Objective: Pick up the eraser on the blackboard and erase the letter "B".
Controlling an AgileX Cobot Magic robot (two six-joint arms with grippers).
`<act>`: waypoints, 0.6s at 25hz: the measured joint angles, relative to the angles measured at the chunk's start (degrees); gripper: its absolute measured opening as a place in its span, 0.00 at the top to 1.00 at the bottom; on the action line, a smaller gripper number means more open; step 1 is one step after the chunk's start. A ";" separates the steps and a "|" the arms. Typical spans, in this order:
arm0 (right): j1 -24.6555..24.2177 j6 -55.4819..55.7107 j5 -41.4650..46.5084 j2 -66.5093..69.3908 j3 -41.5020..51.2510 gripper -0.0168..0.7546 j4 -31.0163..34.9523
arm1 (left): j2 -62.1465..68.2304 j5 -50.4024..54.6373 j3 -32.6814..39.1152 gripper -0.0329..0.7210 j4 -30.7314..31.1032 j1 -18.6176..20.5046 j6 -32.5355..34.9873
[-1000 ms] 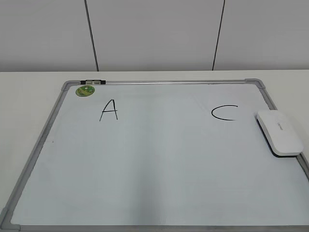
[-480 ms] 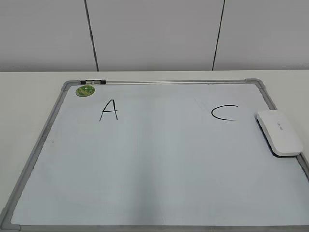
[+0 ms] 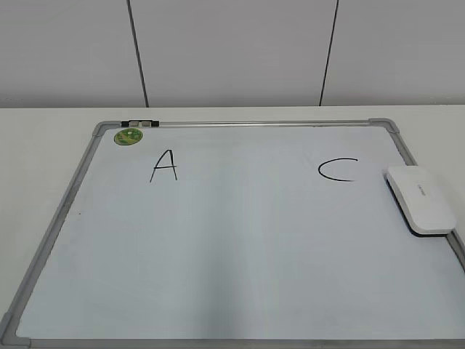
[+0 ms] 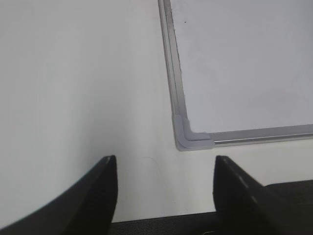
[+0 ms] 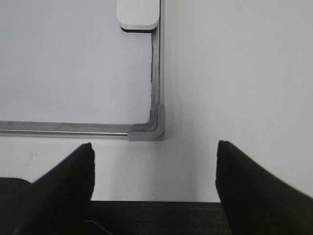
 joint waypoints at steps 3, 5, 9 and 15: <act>0.00 0.09 0.00 0.00 0.00 0.21 0.00 | 0.00 0.00 0.00 0.38 0.00 0.00 0.00; 0.00 0.09 0.00 0.00 0.00 0.21 0.00 | 0.00 0.00 0.00 0.38 0.00 0.00 0.00; 0.00 0.09 0.00 -0.11 0.00 0.21 0.00 | -0.18 0.00 0.00 0.38 0.00 0.00 0.00; -1.31 0.09 0.00 -5.08 0.00 0.21 0.00 | -5.64 0.00 0.00 0.40 -0.11 0.52 0.00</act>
